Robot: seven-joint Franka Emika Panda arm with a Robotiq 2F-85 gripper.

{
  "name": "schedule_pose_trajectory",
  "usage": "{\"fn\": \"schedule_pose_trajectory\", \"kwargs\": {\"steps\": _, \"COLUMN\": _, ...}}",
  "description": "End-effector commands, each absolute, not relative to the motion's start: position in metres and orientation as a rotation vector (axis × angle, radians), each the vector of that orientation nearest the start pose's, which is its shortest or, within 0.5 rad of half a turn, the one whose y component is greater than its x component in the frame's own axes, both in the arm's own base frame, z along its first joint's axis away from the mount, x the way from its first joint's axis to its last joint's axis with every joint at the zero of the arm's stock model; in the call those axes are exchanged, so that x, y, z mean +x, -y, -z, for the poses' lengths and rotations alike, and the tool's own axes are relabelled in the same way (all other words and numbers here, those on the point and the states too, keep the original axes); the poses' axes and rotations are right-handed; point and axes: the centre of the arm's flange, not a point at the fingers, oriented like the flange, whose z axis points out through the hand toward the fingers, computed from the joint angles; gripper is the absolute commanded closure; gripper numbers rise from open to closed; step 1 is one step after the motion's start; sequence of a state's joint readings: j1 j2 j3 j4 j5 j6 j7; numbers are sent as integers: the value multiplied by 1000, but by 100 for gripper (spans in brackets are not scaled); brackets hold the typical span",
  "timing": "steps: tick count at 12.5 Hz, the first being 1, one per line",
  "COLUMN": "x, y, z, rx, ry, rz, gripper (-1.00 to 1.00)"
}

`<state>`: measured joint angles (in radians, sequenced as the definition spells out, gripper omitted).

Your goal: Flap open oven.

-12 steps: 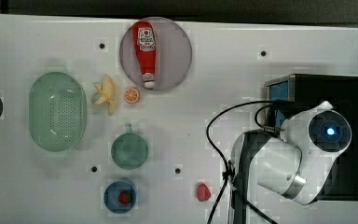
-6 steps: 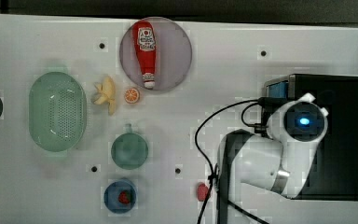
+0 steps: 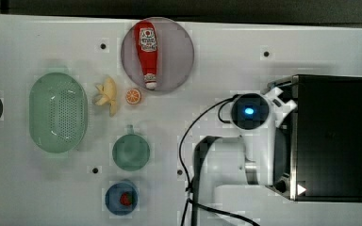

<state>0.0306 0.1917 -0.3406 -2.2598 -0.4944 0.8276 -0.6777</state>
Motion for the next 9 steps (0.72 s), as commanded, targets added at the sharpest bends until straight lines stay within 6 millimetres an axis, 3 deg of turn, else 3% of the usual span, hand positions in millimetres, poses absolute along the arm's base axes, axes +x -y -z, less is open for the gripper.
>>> {"fn": "schedule_pose_trajectory", "kwargs": {"steps": 1, "x": 513, "y": 98, "z": -235, "rx": -3570, "ry": -113, "rz": -198, "gripper": 65}}
{"fn": "schedule_pose_trajectory", "kwargs": {"steps": 6, "x": 511, "y": 49, "z": -175, "rx": -3731, "ry": -182, "rz": -162, "gripper": 65}}
{"fn": "schedule_pose_trajectory", "kwargs": {"steps": 9, "x": 511, "y": 28, "z": -144, "rx": -3821, "ry": -86, "rz": -178, "gripper": 65}}
